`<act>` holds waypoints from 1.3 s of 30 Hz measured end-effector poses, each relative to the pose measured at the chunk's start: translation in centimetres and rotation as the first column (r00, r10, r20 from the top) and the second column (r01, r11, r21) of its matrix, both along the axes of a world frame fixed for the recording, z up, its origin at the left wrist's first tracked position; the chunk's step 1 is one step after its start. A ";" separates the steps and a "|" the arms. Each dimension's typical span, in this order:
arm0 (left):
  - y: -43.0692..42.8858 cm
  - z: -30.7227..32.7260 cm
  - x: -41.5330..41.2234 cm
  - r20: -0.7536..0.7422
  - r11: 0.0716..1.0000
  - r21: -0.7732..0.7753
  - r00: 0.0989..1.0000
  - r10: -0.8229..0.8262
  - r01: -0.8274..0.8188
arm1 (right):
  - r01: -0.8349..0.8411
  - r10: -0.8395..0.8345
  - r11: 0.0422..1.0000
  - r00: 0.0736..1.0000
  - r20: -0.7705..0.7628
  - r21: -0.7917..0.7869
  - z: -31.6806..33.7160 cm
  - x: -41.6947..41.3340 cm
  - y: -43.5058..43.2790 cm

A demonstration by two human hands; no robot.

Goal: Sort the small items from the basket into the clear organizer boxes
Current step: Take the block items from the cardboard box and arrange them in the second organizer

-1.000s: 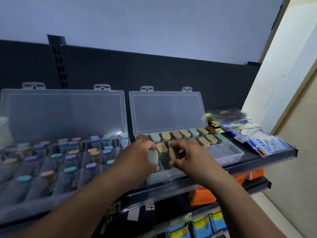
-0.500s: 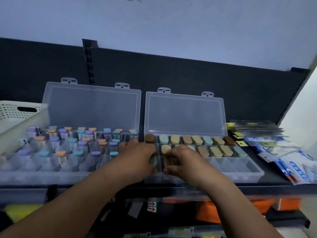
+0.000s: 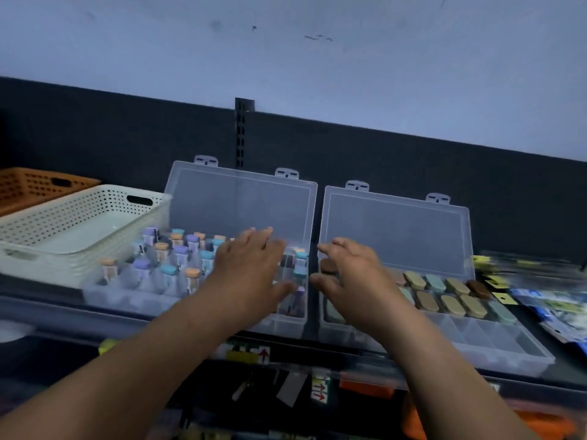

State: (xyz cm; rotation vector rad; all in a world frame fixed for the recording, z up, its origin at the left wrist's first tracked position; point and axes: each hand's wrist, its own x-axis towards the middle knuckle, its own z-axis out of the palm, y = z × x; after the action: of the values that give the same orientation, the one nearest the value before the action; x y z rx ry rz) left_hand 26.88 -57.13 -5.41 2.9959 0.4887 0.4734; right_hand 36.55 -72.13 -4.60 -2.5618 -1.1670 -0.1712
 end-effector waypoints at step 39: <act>41.8 2.0 -41.1 0.004 0.809 -0.019 0.809 0.587 -0.587 | -0.544 0.544 0.839 0.839 0.012 -0.029 3.5 -30.1 48.5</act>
State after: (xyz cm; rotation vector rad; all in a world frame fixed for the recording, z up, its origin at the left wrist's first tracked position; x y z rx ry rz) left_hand -14.23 -15.35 -3.44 2.7642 1.4285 0.5055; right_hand 6.43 -23.67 -1.10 -2.1348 -1.8571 -0.0453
